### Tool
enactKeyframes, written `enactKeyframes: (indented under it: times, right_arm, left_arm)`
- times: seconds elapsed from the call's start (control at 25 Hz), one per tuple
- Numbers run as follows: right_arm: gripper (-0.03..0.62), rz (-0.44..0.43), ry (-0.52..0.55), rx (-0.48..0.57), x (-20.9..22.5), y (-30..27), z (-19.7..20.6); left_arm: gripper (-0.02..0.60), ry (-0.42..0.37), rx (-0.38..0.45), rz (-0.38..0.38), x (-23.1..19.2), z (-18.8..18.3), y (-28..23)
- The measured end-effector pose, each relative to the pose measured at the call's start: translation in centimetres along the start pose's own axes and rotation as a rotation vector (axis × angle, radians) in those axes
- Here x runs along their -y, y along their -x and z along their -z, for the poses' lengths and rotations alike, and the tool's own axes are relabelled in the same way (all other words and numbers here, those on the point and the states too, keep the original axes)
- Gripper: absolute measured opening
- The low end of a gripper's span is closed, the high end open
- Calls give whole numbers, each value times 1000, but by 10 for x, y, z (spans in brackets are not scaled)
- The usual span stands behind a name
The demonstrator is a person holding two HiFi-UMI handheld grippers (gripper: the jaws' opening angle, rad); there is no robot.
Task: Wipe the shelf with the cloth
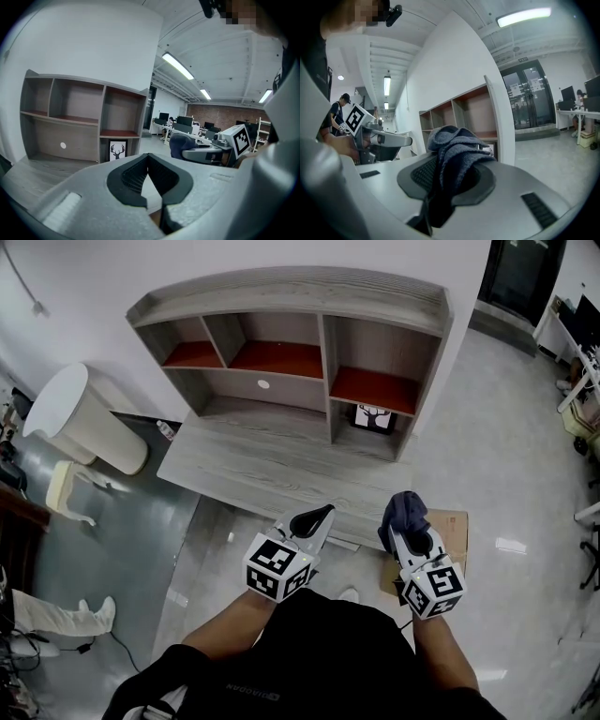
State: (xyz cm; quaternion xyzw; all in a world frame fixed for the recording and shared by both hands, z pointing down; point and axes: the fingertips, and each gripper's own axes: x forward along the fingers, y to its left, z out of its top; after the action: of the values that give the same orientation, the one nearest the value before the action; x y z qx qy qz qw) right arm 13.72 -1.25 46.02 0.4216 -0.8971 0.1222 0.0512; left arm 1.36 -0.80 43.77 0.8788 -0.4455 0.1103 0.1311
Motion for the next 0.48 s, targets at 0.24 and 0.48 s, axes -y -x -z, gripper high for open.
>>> enactKeyframes:
  times: [0.24, 0.48]
  right_arm:
    - [95, 42, 3, 7, -10, -9, -7]
    - [95, 75, -1, 8, -22, -16, -6]
  left_arm:
    - [8, -13, -17, 36, -14, -3, 5]
    - [8, -45, -17, 74, -26, -10, 9]
